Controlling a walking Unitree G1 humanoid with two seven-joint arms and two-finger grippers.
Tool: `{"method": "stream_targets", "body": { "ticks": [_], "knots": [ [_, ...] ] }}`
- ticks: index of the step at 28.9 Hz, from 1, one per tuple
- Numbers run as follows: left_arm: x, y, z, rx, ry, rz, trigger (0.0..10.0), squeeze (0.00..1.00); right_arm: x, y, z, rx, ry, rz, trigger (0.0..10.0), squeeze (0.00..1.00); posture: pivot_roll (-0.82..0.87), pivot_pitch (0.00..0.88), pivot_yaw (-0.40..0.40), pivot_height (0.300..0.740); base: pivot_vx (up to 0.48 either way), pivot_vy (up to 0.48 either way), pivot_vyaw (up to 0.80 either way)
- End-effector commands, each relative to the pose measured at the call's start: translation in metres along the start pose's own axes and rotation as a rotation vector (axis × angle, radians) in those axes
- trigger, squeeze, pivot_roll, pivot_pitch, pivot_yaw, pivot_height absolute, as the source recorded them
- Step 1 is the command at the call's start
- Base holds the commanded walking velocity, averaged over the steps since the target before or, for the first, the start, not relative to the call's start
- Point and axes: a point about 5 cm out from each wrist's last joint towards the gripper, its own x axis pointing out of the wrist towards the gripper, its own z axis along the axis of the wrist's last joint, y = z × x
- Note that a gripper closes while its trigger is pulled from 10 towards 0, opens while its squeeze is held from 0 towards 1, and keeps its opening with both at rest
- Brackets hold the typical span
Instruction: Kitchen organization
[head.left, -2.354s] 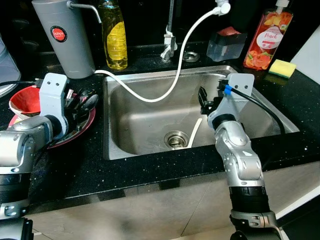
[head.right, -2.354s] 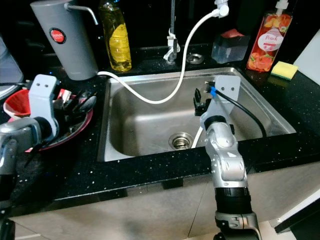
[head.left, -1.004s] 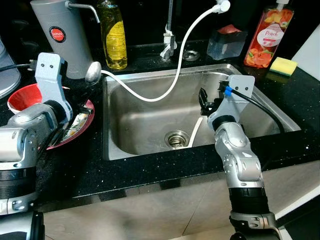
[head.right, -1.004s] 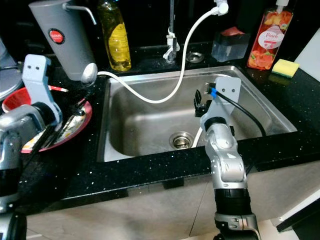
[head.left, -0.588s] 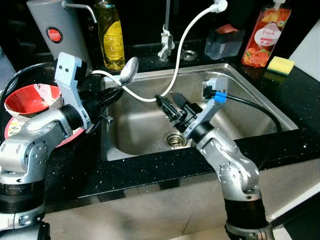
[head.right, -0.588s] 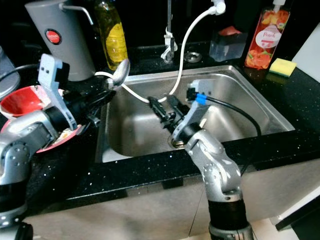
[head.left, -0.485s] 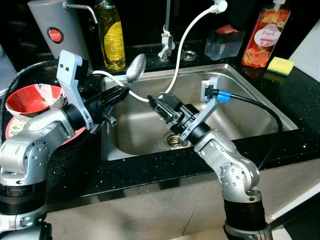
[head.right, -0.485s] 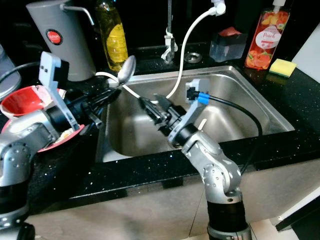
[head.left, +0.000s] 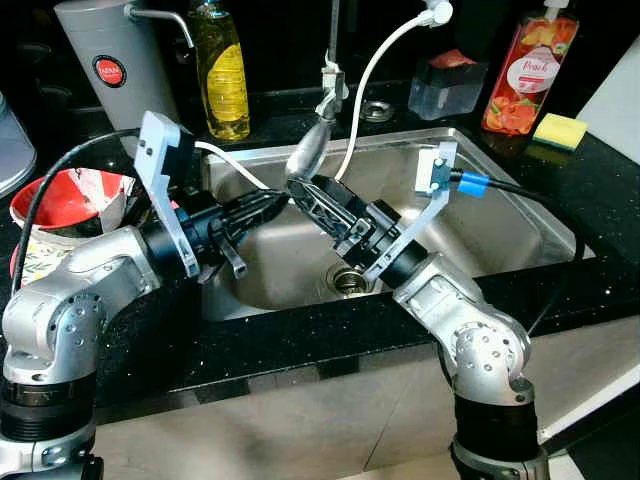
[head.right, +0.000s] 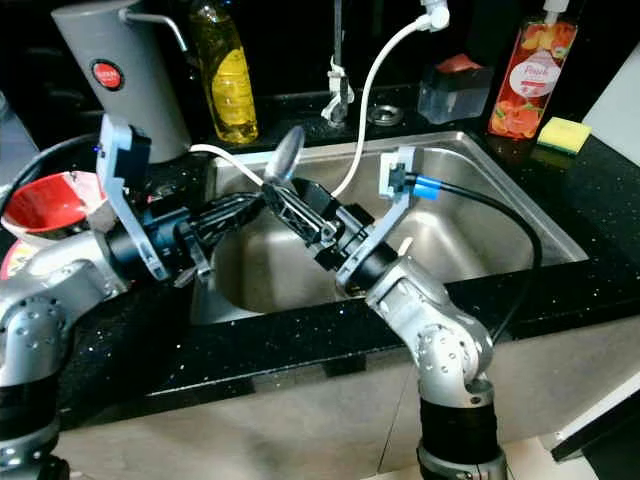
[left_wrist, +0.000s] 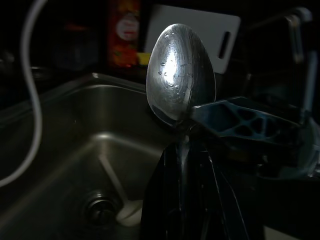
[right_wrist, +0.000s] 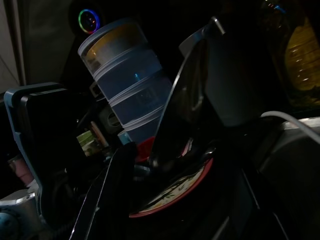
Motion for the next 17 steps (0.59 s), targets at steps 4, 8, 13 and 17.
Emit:
{"method": "stream_targets", "body": {
  "ticks": [4,8,13,17],
  "knots": [
    [0.0008,-0.0082,0.0016,0.026,0.02,-0.062,10.0,0.0,0.0021,0.0069,-0.0032,0.0,0.027,0.027,10.0,0.0,0.02,0.0,0.039,0.74,0.0,0.0,0.0],
    [0.0016,-0.0084,0.0007,0.025,0.025,-0.063,10.0,0.0,0.0018,0.0059,-0.0033,0.003,0.026,0.012,4.6,0.0,0.02,0.0,0.04,0.74,0.0,0.0,0.0],
    [0.0008,-0.0083,-0.0005,0.033,0.036,-0.058,10.0,0.0,0.0,0.0035,0.0001,0.027,0.0,-0.003,0.0,0.0,0.02,0.0,0.038,0.74,0.0,0.0,0.0],
    [0.0007,-0.0084,-0.0012,0.061,0.046,-0.05,10.0,0.0,-0.0006,0.0045,0.0004,0.026,0.001,0.004,0.0,0.0,0.02,0.0,0.037,0.74,0.0,0.0,0.0]
  ]
}}
